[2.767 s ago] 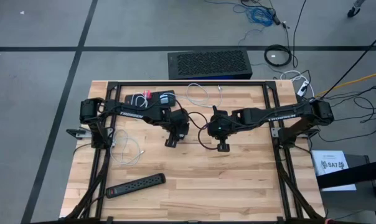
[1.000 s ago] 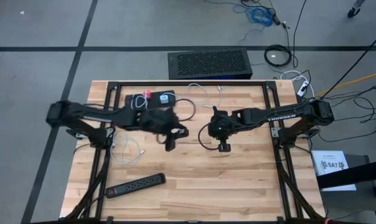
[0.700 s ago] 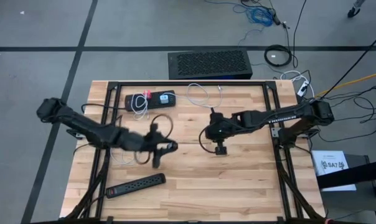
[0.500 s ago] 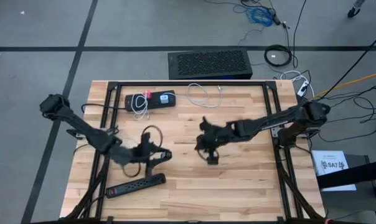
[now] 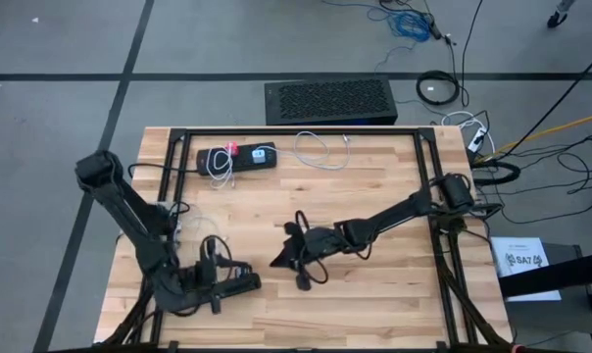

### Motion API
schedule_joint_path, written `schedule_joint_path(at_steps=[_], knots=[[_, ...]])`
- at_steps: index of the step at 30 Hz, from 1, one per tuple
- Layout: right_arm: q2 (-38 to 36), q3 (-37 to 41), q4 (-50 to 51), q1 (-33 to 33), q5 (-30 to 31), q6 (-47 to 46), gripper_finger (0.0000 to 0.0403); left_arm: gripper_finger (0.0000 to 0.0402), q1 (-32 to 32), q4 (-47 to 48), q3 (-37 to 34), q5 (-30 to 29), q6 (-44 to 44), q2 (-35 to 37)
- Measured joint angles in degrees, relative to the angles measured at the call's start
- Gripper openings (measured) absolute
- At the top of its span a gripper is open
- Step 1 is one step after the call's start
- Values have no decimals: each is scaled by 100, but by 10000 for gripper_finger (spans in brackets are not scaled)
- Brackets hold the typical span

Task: Insert USB
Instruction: Insert the black charger adapter into the bottom left black outlet extension

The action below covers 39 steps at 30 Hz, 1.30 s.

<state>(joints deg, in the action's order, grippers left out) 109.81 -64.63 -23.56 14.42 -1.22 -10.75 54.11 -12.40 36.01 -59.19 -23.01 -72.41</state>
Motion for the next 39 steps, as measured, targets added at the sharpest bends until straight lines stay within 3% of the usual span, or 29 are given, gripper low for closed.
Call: schedule_joint_path(at_steps=[5, 11, 15, 21, 27, 33, 39], knots=[[317, -811, 188, 110, 23, 24, 0, 150, 278, -9, 0, -392, -513, -607], [357, -1940, 2066, 143, 103, 7, 31, 150, 649, -67, 0, -860, -671, -746], [357, -2538, 2927, 275, 216, 1257, 84, 150, 681, -72, 0, -829, -666, -746], [355, -3015, 3420, 665, 740, 3801, 156, 150, 676, -211, 0, -631, -349, -746], [355, -3133, 3450, 783, 1043, 5573, 185, 150, 491, -1199, 1, -43, 413, -737], [355, -3133, 3451, 688, 1028, 6300, 187, 150, 188, -1524, 7, 606, 687, -735], [383, -3133, 3457, 702, 779, 6461, 187, 150, -273, -1463, 7, 1107, 708, -735]])
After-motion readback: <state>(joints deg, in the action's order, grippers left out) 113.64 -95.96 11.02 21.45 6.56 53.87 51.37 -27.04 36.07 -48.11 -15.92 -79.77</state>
